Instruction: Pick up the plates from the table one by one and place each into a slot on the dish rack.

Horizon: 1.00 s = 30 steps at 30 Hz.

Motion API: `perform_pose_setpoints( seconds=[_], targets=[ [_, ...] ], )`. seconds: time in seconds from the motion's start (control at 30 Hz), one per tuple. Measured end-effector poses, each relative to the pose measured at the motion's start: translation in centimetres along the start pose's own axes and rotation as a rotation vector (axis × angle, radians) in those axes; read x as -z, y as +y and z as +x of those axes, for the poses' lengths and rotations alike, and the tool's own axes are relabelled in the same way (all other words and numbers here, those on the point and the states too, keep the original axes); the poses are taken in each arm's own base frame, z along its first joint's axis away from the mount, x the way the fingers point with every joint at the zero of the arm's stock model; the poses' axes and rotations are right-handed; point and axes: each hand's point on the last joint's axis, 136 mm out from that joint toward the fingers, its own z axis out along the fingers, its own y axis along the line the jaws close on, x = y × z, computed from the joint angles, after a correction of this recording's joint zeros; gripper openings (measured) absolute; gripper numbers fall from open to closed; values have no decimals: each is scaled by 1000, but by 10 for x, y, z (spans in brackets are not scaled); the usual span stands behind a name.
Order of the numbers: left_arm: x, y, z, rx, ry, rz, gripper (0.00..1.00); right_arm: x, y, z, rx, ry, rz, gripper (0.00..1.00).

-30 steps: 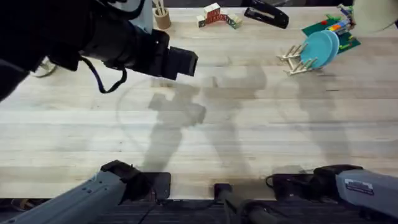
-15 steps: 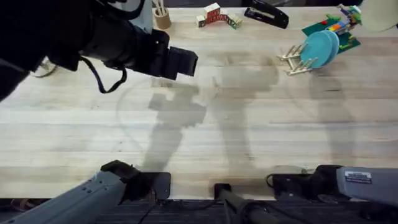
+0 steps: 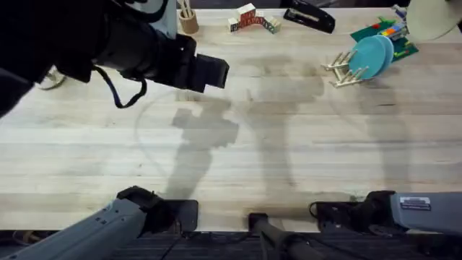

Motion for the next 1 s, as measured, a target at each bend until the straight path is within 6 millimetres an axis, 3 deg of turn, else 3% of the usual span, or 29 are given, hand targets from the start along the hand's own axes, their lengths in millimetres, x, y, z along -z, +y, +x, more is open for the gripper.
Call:
perform_pose_setpoints(
  seconds=[0.43,1.0],
  targets=[
    [0,1,0,0,-1,-6,994,-5,3,7,17,42,-13,29],
    [0,1,0,0,-1,-6,995,-81,11,19,50,252,-118,29]
  ],
)
